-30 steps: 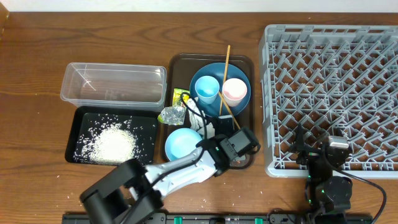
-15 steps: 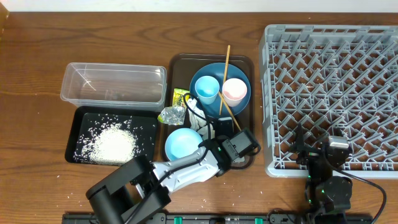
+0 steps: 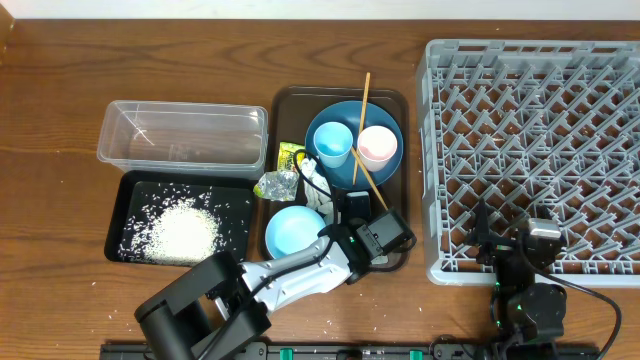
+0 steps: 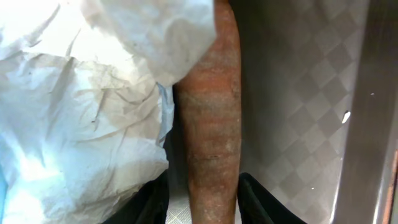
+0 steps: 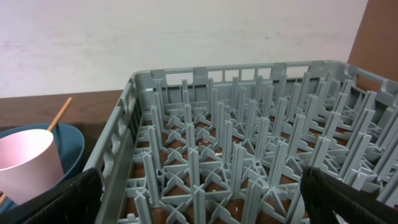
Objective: Sort waste into correct bins and load items into the dishwasher rack
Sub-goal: 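Lower the left gripper and grasp the orange carrot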
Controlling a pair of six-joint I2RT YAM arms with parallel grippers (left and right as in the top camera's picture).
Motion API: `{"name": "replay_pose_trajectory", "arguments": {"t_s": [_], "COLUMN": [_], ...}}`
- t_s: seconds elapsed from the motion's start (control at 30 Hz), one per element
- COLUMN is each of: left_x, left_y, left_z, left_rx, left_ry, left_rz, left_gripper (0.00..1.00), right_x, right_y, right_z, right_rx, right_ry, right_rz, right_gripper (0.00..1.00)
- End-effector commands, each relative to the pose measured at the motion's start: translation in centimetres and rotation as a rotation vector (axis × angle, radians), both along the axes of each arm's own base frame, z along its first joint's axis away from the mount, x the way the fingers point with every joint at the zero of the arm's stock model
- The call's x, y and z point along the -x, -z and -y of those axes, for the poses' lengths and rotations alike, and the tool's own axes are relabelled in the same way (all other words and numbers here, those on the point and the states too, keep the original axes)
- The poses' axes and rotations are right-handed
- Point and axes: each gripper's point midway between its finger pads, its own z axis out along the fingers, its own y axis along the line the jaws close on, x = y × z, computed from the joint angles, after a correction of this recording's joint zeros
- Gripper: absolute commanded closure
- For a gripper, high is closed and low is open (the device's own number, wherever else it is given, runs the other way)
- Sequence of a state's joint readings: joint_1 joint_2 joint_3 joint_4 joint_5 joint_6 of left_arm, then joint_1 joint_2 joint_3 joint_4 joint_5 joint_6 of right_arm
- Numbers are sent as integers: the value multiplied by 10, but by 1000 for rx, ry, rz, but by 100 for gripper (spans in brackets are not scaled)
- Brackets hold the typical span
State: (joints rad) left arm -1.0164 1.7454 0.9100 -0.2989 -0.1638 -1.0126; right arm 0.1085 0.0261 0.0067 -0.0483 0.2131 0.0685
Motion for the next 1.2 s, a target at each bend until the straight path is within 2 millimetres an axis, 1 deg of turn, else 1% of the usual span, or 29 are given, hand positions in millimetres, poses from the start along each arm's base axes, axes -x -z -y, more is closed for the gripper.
{"name": "replay_pose_trajectory", "arguments": {"t_s": [0.0,0.17,0.33,0.57,0.8,1.03,1.1,1.17], "left_x": [-1,-7,-15,-16,-18,-17,-16,-16], "left_y": [-1,-6,-7,-2,9,9,6,-1], "left_z": [0,8,2,2,0,-2,-3,-3], "left_rx": [-2,28,-2,-12,-34,-43,-45,-41], "left_ry": [18,30,6,4,0,0,2,16], "left_rz": [13,45,94,94,95,89,87,96], "left_gripper": [62,61,61,61,62,71,73,77], "right_x": [0,0,0,0,0,0,0,0], "right_y": [1,1,1,1,1,1,1,1], "right_z": [-3,-3,-3,-3,-3,-3,-3,-3], "right_rx": [-4,-4,-4,-4,-4,-4,-4,-4], "right_ry": [-13,-13,-13,-13,-13,-13,-13,-13], "right_rz": [-4,-4,-4,-4,-4,-4,-4,-4], "right_gripper": [1,1,1,1,1,1,1,1]}}
